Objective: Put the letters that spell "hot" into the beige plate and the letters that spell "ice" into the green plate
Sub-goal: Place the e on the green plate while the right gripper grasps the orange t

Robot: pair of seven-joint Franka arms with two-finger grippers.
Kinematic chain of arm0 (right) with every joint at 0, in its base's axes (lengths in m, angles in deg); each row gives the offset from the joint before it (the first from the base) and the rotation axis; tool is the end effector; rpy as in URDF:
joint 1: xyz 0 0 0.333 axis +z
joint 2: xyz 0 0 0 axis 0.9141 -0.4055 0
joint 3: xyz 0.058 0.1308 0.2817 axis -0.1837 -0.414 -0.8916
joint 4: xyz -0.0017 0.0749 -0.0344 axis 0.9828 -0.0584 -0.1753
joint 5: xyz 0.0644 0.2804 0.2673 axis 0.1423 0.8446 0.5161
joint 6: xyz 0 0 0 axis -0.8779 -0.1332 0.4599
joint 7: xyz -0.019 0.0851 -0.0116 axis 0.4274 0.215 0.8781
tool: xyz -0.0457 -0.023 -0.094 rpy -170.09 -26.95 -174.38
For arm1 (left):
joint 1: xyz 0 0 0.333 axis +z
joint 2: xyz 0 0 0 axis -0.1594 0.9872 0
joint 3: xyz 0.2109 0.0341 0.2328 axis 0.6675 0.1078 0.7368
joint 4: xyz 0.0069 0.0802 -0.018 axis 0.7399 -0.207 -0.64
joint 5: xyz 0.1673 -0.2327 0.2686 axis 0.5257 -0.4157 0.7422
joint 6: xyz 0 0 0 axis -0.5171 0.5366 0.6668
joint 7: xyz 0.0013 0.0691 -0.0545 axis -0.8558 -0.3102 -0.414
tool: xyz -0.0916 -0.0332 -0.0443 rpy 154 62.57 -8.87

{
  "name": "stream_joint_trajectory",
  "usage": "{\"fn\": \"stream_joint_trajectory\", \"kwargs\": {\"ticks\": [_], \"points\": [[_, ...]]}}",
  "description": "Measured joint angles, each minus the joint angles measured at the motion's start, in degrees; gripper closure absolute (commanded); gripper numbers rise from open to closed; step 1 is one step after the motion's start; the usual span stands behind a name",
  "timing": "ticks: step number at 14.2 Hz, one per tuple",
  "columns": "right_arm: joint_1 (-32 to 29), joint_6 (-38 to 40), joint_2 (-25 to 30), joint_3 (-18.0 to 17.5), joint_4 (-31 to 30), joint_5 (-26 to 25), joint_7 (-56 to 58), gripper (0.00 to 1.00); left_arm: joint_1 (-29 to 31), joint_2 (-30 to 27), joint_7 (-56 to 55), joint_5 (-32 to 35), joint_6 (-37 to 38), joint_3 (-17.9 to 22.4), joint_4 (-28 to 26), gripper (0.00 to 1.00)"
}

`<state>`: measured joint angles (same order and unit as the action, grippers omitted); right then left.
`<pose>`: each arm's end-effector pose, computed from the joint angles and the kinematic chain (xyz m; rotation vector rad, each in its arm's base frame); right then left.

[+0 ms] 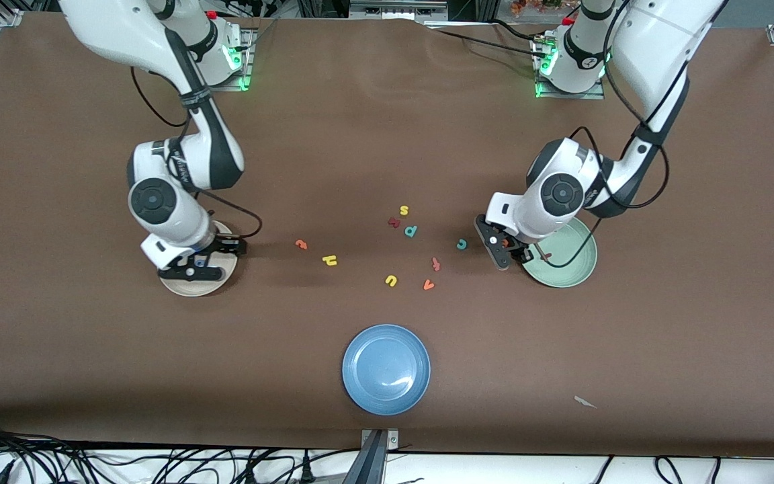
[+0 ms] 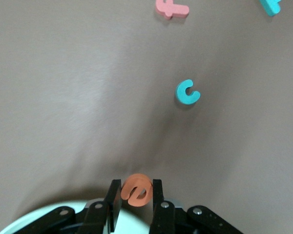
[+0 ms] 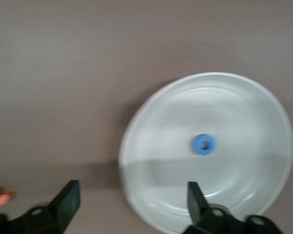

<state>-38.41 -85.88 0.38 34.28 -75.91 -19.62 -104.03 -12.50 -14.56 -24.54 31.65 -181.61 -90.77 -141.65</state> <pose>0.5966 0.1794 0.2538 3.0508 -0.0071 -0.0537 0.5706 -0.2281 0.2401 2.6300 -1.5987 -0.1434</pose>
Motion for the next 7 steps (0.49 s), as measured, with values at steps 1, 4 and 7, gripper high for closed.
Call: {"fn": "stream_joint_trajectory", "kwargs": {"ticks": [1,4,7], "points": [[0.23,0.15,-0.04,-0.96,0.38,0.00,-0.46,0.00,0.50,-0.73,0.05,0.00,3.75,0.07,2.02,0.97],[0.56,0.02,-0.84,-4.34,0.55,0.00,-0.49,0.00,5.21,-1.12,3.47,0.01,6.94,0.32,3.48,0.90],[1.39,-2.86,-3.14,-7.44,0.56,-0.01,-0.43,0.00,9.43,0.97,5.56,0.01,7.02,0.49,2.90,0.80]]}}
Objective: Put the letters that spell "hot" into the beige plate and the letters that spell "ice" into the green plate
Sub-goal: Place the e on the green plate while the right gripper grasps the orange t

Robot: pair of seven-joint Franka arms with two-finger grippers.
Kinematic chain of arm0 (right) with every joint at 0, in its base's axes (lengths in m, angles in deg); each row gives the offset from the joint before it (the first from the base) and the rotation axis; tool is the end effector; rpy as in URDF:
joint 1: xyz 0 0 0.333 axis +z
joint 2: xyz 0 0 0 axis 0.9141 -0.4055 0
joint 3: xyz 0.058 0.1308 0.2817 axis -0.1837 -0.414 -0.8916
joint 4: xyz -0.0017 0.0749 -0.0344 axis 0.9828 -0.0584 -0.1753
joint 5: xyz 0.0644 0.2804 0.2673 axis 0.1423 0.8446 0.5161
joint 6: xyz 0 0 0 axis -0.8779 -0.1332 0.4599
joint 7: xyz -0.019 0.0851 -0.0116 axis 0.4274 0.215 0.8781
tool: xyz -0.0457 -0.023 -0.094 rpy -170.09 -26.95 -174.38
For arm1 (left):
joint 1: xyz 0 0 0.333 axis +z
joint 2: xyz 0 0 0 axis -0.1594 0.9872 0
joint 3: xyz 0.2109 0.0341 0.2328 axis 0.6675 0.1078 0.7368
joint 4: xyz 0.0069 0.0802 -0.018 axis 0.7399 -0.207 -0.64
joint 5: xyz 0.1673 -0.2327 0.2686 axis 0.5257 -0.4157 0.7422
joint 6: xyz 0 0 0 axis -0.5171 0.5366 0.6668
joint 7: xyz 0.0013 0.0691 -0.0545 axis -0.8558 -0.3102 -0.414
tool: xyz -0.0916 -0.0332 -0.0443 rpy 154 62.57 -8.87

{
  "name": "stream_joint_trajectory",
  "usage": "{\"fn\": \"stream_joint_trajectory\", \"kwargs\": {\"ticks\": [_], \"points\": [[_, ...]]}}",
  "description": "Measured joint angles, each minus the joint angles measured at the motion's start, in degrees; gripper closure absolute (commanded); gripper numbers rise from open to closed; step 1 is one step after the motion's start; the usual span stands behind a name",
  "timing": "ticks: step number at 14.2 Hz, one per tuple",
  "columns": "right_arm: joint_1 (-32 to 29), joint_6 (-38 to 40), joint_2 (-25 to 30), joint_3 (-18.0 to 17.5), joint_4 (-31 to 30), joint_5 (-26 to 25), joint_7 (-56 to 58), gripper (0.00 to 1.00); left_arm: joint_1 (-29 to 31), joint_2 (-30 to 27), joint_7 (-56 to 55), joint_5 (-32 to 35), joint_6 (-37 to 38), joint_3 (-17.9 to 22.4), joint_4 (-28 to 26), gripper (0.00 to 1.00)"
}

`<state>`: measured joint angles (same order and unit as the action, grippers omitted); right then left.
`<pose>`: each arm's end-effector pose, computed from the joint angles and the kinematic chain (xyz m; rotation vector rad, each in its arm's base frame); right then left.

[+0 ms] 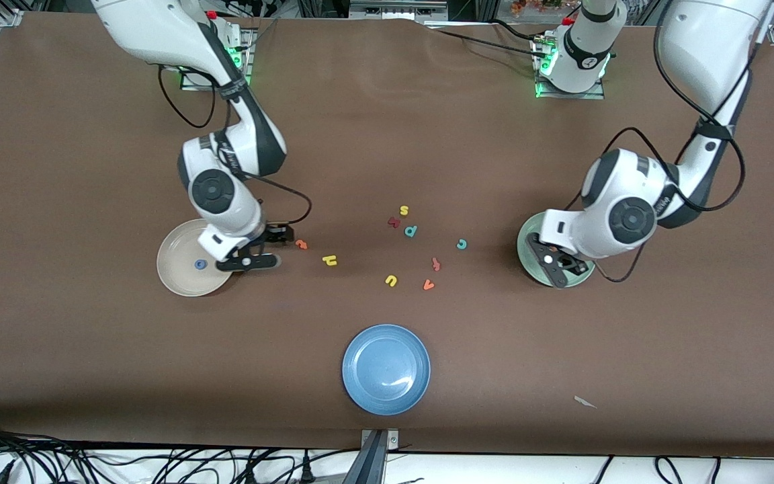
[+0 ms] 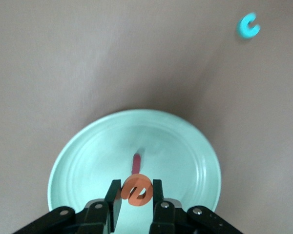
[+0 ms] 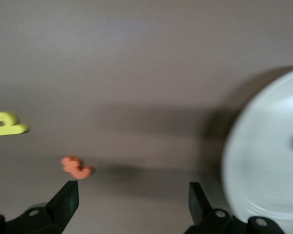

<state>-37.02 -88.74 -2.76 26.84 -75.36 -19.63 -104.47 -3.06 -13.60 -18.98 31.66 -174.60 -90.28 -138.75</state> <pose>0.5664 0.2665 0.2230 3.0900 0.2033 -0.0778 0.6030 -0.1230 0.2406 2.6596 -1.4758 -0.2625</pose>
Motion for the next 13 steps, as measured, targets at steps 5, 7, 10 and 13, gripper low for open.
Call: {"fn": "stream_joint_trajectory", "kwargs": {"ticks": [5,7,10,13], "points": [[3.15,-8.30,-4.14,-0.55,-0.15,-0.06,1.92,0.00,1.18,2.98,0.24,0.00,-0.46,-0.02,-0.12,0.18],[3.09,-9.04,-4.40,-0.49,-0.31,-0.05,2.92,0.02,2.17,3.59,1.16,0.00,-0.83,-0.02,-0.12,0.00],[3.10,-10.34,-4.51,-0.71,-0.82,-0.05,3.87,0.13,2.29,3.72,1.05,0.00,-1.09,-0.76,0.19,0.00],[3.10,-11.24,-5.17,-0.96,-1.03,-0.05,4.06,0.20,2.16,3.30,-3.88,-0.01,-0.80,-4.38,0.99,0.01]]}}
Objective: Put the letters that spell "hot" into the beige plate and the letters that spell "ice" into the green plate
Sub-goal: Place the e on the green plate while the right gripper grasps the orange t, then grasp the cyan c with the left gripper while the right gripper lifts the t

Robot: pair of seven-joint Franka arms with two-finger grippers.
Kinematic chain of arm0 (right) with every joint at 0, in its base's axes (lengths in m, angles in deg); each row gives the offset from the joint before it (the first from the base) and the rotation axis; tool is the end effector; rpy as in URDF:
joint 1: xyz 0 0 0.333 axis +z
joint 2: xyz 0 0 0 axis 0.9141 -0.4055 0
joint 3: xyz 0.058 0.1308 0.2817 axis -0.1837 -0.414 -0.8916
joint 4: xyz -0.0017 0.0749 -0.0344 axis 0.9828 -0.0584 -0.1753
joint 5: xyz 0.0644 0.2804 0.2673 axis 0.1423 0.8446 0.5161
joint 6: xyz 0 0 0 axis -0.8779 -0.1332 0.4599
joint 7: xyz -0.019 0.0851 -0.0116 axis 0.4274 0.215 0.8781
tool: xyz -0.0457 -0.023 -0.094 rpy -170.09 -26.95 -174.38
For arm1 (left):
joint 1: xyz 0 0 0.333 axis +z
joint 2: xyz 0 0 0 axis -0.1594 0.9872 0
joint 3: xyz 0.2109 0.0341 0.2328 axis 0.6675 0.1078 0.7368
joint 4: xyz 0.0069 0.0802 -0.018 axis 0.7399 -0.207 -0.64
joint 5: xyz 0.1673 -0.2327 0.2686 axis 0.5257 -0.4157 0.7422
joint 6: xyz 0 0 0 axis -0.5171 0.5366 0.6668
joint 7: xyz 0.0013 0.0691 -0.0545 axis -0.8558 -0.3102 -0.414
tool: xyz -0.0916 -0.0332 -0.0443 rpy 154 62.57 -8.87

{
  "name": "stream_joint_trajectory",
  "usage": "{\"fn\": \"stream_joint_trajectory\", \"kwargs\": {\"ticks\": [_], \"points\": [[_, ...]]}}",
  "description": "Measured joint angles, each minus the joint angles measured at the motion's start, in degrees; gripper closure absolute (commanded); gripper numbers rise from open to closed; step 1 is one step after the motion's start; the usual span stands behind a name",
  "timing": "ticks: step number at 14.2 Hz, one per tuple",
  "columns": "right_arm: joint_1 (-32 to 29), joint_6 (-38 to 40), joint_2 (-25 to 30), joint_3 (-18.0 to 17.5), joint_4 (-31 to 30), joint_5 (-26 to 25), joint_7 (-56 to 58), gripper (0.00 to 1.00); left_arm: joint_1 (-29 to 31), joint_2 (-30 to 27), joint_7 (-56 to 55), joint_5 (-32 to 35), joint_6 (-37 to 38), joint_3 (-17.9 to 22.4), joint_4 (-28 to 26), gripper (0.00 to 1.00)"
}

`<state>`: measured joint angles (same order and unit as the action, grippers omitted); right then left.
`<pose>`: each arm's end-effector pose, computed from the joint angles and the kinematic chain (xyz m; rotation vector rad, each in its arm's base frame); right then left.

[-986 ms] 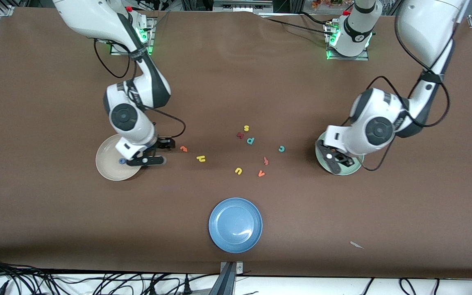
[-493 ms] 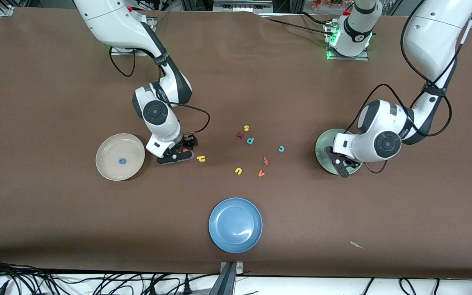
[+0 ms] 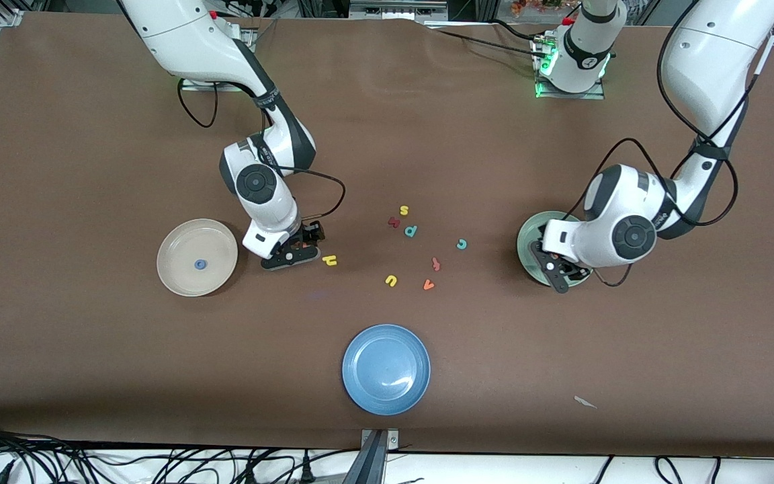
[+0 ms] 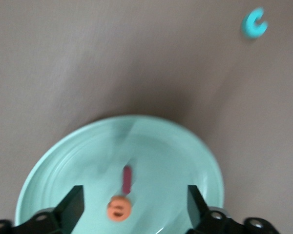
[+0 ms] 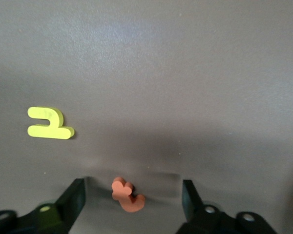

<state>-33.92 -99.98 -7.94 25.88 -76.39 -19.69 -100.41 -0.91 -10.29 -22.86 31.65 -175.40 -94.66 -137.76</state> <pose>0.5491 0.3062 0.1758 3.1010 0.4278 0.0480 0.6015 -0.1451 0.2228 2.6439 -1.4011 -0.2579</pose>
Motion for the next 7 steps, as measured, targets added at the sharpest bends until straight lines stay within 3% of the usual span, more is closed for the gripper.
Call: {"fn": "stream_joint_trajectory", "kwargs": {"ticks": [3,7], "points": [[0.00,-0.26,-0.30,-0.04,-0.33,0.01,0.13,0.31,-0.68,-0.53,-9.36,0.00,0.58,-4.06,0.03,0.02],[0.00,-0.37,-0.06,-0.19,-0.40,0.04,0.16,0.42,-4.83,-0.47,-22.52,0.00,-0.44,-4.92,0.14,0.08]]}}
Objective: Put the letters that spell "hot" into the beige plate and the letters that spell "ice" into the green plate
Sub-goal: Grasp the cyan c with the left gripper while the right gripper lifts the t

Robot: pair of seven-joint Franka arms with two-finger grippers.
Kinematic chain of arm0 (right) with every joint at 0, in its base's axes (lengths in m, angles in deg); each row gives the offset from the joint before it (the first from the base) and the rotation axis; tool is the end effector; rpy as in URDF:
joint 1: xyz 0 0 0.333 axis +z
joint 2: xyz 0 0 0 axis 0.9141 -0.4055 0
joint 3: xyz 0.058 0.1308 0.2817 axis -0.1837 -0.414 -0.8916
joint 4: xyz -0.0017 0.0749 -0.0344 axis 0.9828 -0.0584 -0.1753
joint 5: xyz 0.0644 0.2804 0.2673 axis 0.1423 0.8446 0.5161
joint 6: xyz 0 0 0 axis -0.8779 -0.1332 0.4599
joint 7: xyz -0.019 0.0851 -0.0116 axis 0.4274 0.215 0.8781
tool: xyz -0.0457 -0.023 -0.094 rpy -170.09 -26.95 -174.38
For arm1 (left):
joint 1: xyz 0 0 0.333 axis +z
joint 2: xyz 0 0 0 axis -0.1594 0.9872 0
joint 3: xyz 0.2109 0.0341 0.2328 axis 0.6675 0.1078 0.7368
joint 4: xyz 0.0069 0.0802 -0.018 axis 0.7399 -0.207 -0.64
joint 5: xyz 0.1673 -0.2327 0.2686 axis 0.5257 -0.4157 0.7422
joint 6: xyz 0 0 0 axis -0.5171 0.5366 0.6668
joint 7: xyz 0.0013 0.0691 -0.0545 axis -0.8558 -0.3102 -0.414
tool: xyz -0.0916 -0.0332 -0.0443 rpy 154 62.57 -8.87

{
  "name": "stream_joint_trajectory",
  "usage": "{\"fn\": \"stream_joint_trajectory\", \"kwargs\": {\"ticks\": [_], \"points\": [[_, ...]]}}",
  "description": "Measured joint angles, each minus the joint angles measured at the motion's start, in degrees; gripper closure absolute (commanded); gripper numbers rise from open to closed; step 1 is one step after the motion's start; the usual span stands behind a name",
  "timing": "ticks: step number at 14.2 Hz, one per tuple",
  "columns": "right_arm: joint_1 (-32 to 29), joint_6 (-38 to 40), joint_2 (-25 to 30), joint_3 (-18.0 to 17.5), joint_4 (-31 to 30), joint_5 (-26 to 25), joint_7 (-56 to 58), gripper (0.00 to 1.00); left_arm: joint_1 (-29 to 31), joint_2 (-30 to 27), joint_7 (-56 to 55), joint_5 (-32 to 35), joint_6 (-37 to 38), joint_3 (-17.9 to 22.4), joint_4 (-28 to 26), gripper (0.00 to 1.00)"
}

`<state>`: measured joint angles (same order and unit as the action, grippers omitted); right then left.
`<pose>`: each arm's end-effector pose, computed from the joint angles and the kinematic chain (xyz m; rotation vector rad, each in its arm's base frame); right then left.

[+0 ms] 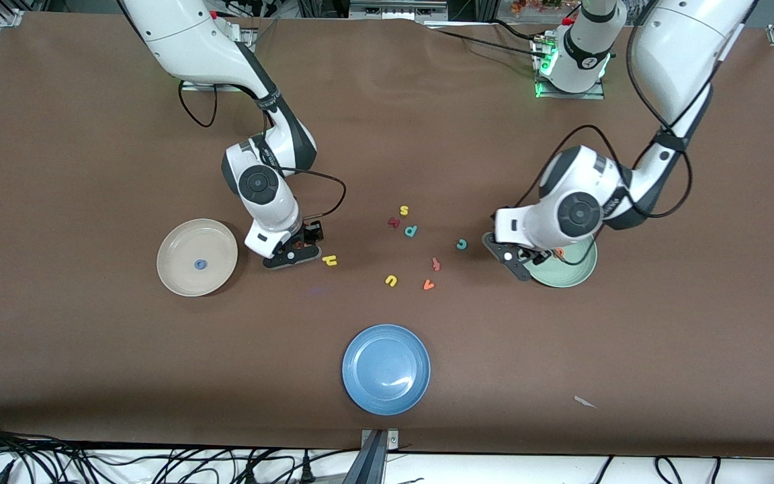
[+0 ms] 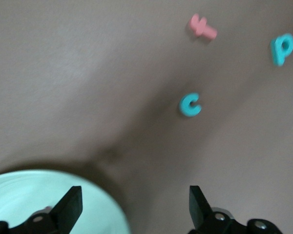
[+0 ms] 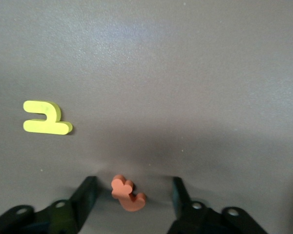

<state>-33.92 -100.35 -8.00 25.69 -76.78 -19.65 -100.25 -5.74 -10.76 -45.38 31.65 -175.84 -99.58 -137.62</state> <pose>0.5464 0.3069 0.1731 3.1015 0.4355 0.0446 0.5740 -0.2424 0.2404 2.8000 -1.0904 -0.2532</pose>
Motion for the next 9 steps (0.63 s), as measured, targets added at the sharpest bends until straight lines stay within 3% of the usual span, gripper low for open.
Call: {"fn": "stream_joint_trajectory", "kwargs": {"ticks": [4,6,9], "points": [[0.00,0.00,0.15,-0.02,-0.03,0.00,0.00,0.53,-5.07,1.96,-9.71,0.00,-8.14,0.21,0.07,0.14],[0.00,0.01,0.22,-0.03,-0.03,0.01,0.00,0.58,-5.63,4.21,-11.48,0.01,-11.96,0.51,0.09,0.23],[-0.03,0.04,0.33,-0.01,-0.05,0.01,0.00,0.66,-5.58,6.43,-13.04,4.03,-14.64,1.20,0.11,0.24]]}}
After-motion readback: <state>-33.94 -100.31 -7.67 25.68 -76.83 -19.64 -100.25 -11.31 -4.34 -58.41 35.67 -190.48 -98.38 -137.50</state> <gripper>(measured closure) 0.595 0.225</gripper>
